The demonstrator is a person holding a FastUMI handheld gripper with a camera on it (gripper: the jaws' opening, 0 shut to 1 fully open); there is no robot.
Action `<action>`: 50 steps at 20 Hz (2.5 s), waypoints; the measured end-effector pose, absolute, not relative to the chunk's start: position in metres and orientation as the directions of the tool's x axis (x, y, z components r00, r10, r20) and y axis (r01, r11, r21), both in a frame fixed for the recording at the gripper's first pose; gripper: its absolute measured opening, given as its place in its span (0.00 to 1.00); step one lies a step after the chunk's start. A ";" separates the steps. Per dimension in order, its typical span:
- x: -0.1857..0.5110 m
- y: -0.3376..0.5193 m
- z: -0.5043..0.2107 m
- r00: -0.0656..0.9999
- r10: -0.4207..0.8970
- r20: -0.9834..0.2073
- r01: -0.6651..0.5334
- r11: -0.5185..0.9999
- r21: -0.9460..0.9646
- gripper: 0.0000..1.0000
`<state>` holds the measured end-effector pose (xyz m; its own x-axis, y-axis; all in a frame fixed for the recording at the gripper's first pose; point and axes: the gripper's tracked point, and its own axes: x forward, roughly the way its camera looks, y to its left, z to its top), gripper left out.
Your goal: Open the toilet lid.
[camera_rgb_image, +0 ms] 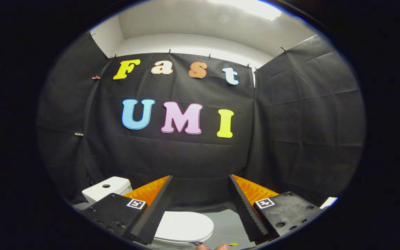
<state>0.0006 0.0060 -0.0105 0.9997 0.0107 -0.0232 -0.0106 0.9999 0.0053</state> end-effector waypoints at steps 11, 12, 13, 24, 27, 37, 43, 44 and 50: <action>0.009 0.018 -0.019 0.997 0.056 0.052 -0.054 0.998 -0.027 0.98; 0.010 0.020 -0.021 0.996 0.063 0.063 -0.062 0.998 -0.023 0.98; 0.011 0.021 -0.026 0.995 0.069 0.070 -0.067 0.998 -0.020 0.98; 0.029 0.018 -0.137 0.995 0.093 0.048 -0.093 0.996 0.015 0.98; 0.033 0.017 -0.172 0.992 0.113 0.052 -0.112 0.994 -0.019 0.98; 0.031 0.022 -0.285 0.975 0.201 -0.095 -0.199 0.980 0.023 0.98; 0.024 0.015 -0.363 0.931 0.249 -0.267 -0.201 0.960 0.193 0.99; 0.022 0.012 -0.373 0.922 0.253 -0.293 -0.190 0.956 0.225 0.99; 0.015 -0.006 -0.437 0.852 0.303 -0.428 -0.117 0.905 0.409 0.99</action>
